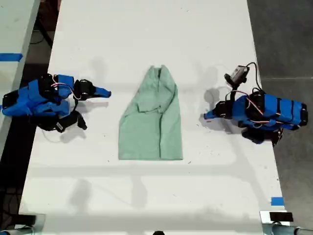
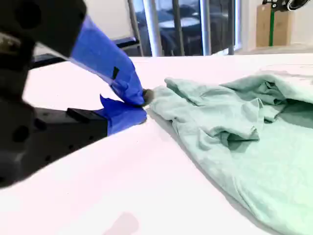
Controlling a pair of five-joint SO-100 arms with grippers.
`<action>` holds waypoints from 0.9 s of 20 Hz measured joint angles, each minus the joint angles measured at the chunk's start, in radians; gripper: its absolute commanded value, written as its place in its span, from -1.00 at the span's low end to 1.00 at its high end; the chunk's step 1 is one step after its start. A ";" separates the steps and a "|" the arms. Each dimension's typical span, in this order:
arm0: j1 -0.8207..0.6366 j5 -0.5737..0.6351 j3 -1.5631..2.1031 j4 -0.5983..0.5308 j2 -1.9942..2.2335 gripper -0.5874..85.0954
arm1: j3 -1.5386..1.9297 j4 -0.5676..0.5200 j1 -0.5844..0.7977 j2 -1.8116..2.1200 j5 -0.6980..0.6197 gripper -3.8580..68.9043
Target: Fold t shirt
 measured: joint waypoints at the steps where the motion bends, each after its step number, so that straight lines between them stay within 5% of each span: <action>1: 0.000 0.000 0.000 0.000 0.000 -0.99 | 0.000 0.003 0.000 0.000 0.000 -0.86; 18: 0.014 -0.012 0.000 0.000 0.000 -0.99 | 0.000 0.015 0.009 0.000 0.002 -0.86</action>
